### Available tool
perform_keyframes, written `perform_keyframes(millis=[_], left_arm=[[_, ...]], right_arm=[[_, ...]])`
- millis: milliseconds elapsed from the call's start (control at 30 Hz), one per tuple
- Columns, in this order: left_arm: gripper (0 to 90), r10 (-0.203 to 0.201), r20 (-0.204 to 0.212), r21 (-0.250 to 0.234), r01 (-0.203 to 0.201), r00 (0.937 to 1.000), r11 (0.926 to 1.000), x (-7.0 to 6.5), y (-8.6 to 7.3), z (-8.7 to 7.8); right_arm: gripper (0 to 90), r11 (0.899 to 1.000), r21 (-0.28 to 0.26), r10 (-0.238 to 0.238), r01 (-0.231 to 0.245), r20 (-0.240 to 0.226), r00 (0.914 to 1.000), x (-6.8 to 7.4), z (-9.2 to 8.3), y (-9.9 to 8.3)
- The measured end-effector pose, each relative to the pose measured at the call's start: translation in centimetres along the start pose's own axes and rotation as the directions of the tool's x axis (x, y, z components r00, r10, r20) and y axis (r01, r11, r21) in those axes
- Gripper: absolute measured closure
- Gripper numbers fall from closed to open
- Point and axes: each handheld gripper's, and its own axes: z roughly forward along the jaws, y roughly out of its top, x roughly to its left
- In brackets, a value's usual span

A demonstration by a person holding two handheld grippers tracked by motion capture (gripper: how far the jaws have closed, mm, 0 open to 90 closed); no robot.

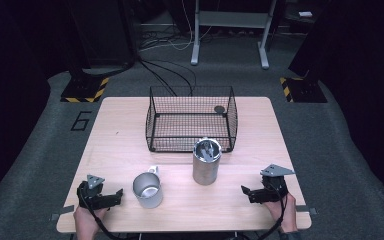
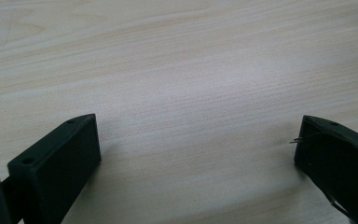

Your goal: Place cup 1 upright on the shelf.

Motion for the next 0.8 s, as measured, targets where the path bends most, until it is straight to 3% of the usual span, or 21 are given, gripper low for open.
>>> perform_keyframes(millis=[533, 800], left_arm=[[0.3, 0.004, 0.0, 0.002, -0.004, 1.0, 1.0, 0.0, 0.0, 0.0], [0.4, -0.001, -0.003, -0.006, 0.001, 1.0, 1.0, 0.0, 0.0, 0.0]], right_arm=[[0.0, 0.998, -0.022, -0.06, 0.059, -0.054, 0.9967, 2.4, -0.5, 3.5], [0.0, 0.994, -0.048, -0.1, 0.096, -0.102, 0.9897, 3.8, -0.1, 5.6]])
